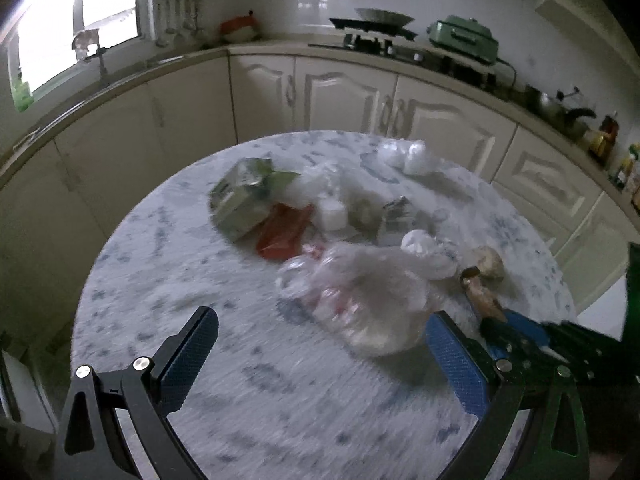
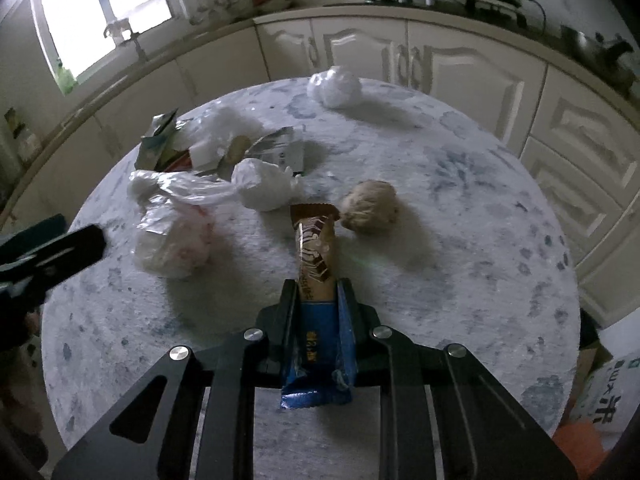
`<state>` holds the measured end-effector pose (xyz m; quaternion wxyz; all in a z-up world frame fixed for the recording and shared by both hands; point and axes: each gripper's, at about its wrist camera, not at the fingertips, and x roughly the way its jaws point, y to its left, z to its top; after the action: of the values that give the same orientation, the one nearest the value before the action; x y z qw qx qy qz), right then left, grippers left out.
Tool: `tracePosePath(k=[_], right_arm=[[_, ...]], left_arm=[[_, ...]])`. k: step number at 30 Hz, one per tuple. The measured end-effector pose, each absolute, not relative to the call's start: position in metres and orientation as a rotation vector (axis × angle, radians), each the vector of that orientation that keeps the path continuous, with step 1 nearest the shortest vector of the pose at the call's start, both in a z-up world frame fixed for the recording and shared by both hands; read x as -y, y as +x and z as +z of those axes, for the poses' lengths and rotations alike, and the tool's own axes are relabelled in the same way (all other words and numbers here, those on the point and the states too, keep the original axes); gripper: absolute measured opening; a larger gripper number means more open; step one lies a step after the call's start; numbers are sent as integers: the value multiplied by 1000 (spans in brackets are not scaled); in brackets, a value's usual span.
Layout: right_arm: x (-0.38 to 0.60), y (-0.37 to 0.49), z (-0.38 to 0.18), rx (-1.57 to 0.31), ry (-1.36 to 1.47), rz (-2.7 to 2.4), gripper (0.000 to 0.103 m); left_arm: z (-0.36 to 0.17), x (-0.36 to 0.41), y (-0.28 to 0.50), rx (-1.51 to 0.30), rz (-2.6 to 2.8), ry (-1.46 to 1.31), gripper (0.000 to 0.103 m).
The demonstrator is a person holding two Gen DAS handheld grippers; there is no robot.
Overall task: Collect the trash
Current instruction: 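Grasp the blue-wrapped bar with the right tool while the left tool grasps a clear plastic bag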
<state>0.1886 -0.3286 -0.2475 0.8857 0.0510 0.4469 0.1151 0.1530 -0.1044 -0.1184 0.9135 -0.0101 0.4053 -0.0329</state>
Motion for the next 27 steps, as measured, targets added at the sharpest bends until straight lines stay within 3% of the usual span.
tracePosePath(k=[5,12,18,27], right_arm=[[336,190,-248,-926,128,244,20],[337,185,-250,-924,144,261,19],[338,174,-249,-928,165,274,19],[334,156,-245,-935,177,284,19]], left_arm=[[-143,126,193,-874,-74,-25,102],[-174,125,209,-914,-169,-86,60],[-179,104,194,-901,-211,-106,51],[-166,86,146,-875,-255,-73,49]])
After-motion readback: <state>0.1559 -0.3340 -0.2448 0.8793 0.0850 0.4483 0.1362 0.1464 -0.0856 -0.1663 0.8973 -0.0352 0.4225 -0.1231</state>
